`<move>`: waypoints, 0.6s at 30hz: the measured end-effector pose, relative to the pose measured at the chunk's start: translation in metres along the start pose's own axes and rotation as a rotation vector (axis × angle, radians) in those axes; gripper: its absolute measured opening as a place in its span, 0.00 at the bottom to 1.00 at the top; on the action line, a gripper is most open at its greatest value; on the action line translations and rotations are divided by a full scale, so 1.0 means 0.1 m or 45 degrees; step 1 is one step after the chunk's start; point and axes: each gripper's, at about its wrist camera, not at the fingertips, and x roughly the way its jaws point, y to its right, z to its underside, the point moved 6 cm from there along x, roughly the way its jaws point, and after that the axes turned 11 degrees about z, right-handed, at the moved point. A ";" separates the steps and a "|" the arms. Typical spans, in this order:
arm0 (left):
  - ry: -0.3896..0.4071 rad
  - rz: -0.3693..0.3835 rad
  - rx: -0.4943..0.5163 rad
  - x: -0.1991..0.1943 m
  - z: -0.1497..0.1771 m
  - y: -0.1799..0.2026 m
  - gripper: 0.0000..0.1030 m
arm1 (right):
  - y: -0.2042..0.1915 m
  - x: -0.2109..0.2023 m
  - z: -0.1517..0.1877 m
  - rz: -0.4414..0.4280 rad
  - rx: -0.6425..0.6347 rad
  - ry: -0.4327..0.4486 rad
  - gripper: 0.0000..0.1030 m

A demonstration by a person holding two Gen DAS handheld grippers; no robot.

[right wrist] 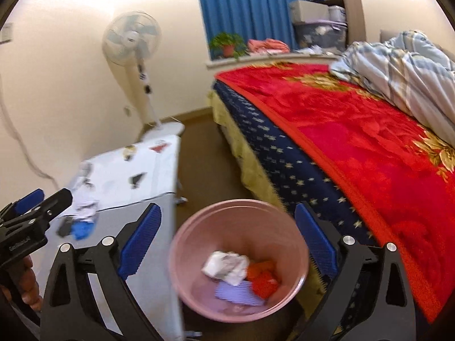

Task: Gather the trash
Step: 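Move both tools back over the table toward the crumpled paper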

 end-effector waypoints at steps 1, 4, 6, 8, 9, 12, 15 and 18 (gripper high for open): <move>0.031 -0.023 -0.002 -0.18 0.02 -0.05 0.92 | -0.07 -0.12 0.01 -0.031 -0.005 0.023 0.93; 0.079 -0.085 -0.017 -0.58 0.10 -0.18 0.92 | -0.29 -0.52 0.01 -0.126 -0.030 0.109 0.93; 0.096 -0.143 -0.011 -0.82 0.18 -0.25 0.92 | -0.42 -0.78 0.03 -0.172 -0.057 0.173 0.94; 0.114 -0.196 -0.013 -1.03 0.26 -0.34 0.92 | -0.52 -1.03 0.08 -0.203 -0.085 0.254 0.94; 0.124 -0.224 -0.023 -1.13 0.32 -0.39 0.92 | -0.56 -1.13 0.11 -0.212 -0.099 0.284 0.94; 0.139 -0.262 -0.054 -1.33 0.44 -0.49 0.92 | -0.73 -1.40 0.23 -0.266 -0.192 0.362 0.94; 0.136 -0.295 -0.070 -1.42 0.52 -0.55 0.92 | -0.83 -1.54 0.30 -0.306 -0.246 0.389 0.94; 0.127 -0.317 -0.081 -1.48 0.55 -0.59 0.92 | -0.93 -1.59 0.33 -0.369 -0.254 0.367 0.94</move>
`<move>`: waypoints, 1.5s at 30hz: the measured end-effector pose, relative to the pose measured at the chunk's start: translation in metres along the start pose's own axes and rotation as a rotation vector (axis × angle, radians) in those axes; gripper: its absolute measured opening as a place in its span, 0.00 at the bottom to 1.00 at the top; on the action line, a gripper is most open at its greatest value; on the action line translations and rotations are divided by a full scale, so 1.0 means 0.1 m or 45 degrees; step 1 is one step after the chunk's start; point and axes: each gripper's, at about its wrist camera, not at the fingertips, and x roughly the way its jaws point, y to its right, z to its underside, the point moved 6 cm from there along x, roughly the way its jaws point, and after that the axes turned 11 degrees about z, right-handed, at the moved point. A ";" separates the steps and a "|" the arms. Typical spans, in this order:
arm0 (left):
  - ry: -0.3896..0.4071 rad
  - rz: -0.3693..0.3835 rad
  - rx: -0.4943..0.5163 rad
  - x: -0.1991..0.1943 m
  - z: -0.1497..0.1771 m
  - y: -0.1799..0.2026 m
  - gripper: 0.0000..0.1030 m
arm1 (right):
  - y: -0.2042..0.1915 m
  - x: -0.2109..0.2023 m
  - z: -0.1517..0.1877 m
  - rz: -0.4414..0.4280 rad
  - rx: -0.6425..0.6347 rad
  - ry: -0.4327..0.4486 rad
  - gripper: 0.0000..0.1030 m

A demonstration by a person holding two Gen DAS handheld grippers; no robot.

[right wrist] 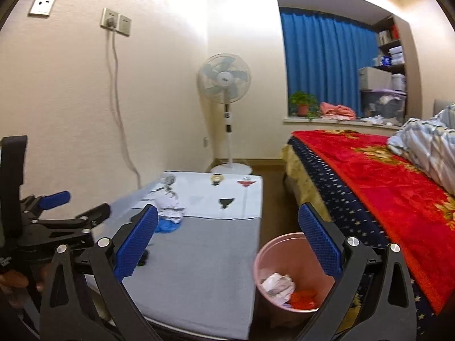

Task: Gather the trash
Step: 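Move both tools back over the table toward the crumpled paper, then close the right tool on the crumpled printed paper and lift it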

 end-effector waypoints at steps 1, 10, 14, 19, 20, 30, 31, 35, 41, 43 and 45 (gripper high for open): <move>0.003 -0.007 -0.001 -0.01 0.01 -0.01 0.92 | -0.03 0.00 0.00 -0.010 0.004 -0.003 0.94; 0.007 -0.079 -0.040 0.00 0.00 -0.30 0.92 | -0.26 0.14 -0.04 -0.060 0.025 -0.040 0.94; -0.006 -0.106 -0.047 0.09 0.00 -0.44 0.92 | -0.31 0.26 0.04 -0.048 0.001 -0.071 0.94; -0.072 -0.190 -0.092 0.33 0.00 -0.77 0.92 | -0.35 0.52 0.16 -0.012 -0.012 -0.151 0.94; -0.077 -0.198 -0.106 0.36 -0.01 -0.83 0.92 | -0.37 0.58 0.19 -0.008 -0.010 -0.173 0.94; -0.079 -0.277 -0.140 0.71 -0.27 -1.37 0.92 | -0.79 1.34 0.41 0.011 -0.047 -0.288 0.94; -0.078 -0.279 -0.141 0.75 -0.31 -1.40 0.92 | -0.83 1.41 0.41 0.010 -0.058 -0.285 0.94; -0.090 -0.286 -0.134 1.02 -0.49 -1.54 0.92 | -0.99 1.79 0.42 0.011 -0.093 -0.294 0.94; -0.056 -0.333 -0.144 1.47 -0.77 -1.76 0.92 | -1.37 2.52 0.57 -0.073 -0.102 -0.367 0.69; -0.048 -0.360 -0.182 1.57 -0.77 -1.87 0.92 | -1.54 2.75 0.64 -0.110 -0.117 -0.401 0.65; -0.072 -0.366 -0.218 1.66 -0.72 -1.97 0.92 | -1.74 3.00 0.71 -0.149 -0.118 -0.424 0.65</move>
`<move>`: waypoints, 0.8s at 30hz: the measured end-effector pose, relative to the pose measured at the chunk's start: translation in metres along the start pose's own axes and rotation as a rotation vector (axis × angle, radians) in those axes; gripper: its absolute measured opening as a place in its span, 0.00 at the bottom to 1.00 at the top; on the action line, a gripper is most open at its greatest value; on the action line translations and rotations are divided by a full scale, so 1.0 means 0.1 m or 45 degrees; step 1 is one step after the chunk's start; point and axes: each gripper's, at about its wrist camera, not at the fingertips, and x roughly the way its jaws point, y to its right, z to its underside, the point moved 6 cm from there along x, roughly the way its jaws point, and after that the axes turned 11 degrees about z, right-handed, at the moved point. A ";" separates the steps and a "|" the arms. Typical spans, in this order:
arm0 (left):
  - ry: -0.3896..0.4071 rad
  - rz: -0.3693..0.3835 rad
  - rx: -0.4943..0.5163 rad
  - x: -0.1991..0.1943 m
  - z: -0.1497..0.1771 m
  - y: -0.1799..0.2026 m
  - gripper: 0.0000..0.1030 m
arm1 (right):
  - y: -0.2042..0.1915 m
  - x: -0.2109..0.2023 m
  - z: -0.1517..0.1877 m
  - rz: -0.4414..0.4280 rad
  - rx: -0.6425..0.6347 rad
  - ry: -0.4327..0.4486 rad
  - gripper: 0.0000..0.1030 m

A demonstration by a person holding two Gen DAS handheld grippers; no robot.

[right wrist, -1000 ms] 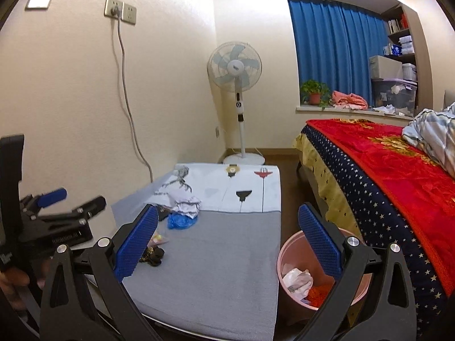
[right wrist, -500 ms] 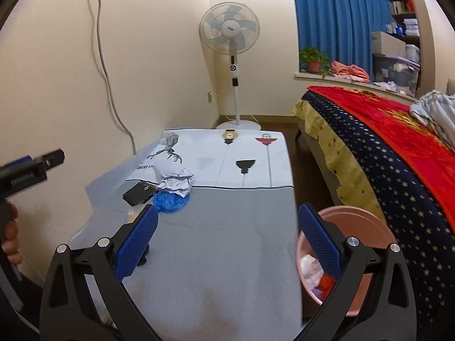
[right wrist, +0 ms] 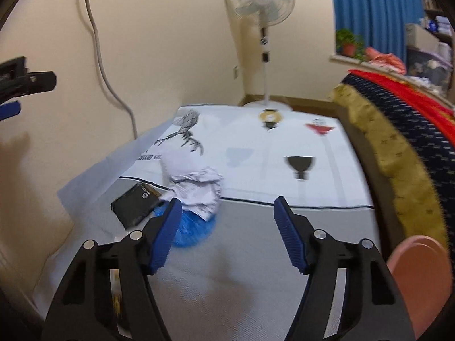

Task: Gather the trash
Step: 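Close the right tool on the crumpled printed paper and lift it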

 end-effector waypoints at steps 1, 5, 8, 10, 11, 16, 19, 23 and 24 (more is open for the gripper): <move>-0.011 -0.011 0.002 0.05 0.01 -0.03 0.92 | -0.05 0.09 0.00 -0.008 -0.005 -0.005 0.65; -0.019 -0.054 0.003 0.15 0.02 -0.10 0.92 | -0.43 0.52 -0.03 -0.074 -0.049 -0.053 0.56; -0.017 -0.042 -0.022 0.17 0.00 -0.11 0.92 | -0.63 0.76 -0.01 -0.092 -0.065 -0.091 0.56; -0.013 -0.036 -0.036 0.18 -0.01 -0.13 0.92 | -0.70 0.86 0.01 -0.089 -0.070 -0.113 0.56; -0.010 -0.038 -0.039 0.19 -0.01 -0.14 0.92 | -0.73 0.91 0.03 -0.089 -0.076 -0.123 0.56; -0.019 -0.038 -0.034 0.23 -0.01 -0.14 0.92 | -0.80 1.05 0.10 -0.097 -0.094 -0.194 0.45; -0.021 -0.035 -0.037 0.24 -0.01 -0.13 0.92 | -0.80 1.09 0.13 -0.107 -0.100 -0.227 0.36; -0.022 -0.031 -0.048 0.25 -0.01 -0.14 0.92 | -0.81 1.04 0.12 -0.137 -0.099 -0.200 0.15; -0.024 -0.028 -0.051 0.25 -0.01 -0.14 0.92 | -0.79 1.01 0.12 -0.135 -0.094 -0.183 0.14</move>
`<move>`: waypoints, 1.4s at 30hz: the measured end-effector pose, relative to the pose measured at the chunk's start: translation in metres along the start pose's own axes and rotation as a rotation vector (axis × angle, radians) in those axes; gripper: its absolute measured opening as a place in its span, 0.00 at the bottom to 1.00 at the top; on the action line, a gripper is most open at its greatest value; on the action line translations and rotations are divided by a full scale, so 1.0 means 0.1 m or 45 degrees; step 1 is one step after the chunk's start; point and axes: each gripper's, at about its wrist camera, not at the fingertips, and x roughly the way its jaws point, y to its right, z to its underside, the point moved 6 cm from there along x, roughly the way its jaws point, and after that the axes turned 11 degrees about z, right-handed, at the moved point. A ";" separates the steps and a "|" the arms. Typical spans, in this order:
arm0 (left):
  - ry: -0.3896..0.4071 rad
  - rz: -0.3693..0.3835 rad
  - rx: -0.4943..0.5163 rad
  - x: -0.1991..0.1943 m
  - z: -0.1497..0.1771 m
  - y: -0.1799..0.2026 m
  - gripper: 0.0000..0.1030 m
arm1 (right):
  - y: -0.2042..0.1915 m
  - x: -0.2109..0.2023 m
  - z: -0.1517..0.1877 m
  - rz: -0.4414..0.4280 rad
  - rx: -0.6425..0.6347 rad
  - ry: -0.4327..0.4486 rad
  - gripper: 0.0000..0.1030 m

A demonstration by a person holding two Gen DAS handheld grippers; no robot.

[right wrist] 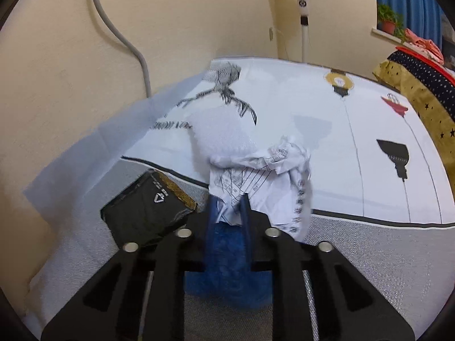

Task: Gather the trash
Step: 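Close the right tool on the crumpled printed paper and lift it, then grasp the white bubble wrap with the left tool while the right tool holds the paper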

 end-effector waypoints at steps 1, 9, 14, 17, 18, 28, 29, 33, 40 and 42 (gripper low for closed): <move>0.000 0.001 -0.002 0.00 0.00 0.00 0.92 | 0.03 -0.06 0.00 0.011 0.007 0.030 0.14; 0.045 0.021 0.016 -0.06 0.01 0.07 0.92 | 0.34 -0.83 -0.06 0.042 0.031 0.246 0.14; 0.066 0.051 0.039 -0.11 0.06 0.18 0.92 | 0.49 -1.57 -0.03 0.166 -0.078 0.416 0.14; 0.077 0.067 0.051 -0.14 0.09 0.25 0.92 | 0.56 -1.94 0.00 0.202 -0.105 0.459 0.14; 0.081 0.073 0.057 -0.16 0.10 0.28 0.92 | 0.58 -2.04 0.01 0.211 -0.109 0.467 0.14; 0.103 0.136 0.068 -0.36 0.15 0.64 0.92 | 0.75 -2.90 0.35 0.340 -0.203 0.530 0.14; 0.109 0.141 0.078 -0.38 0.16 0.68 0.92 | 0.76 -2.98 0.38 0.344 -0.214 0.540 0.14; 0.123 0.167 0.135 -0.37 0.21 0.86 0.92 | 0.85 -3.23 0.49 0.338 -0.204 0.549 0.14; 0.060 0.240 0.095 0.02 0.26 0.88 0.92 | 1.22 -3.31 0.63 0.342 -0.045 0.503 0.14; 0.050 0.210 0.100 0.21 0.26 0.84 0.92 | 1.32 -3.22 0.65 0.344 -0.011 0.467 0.14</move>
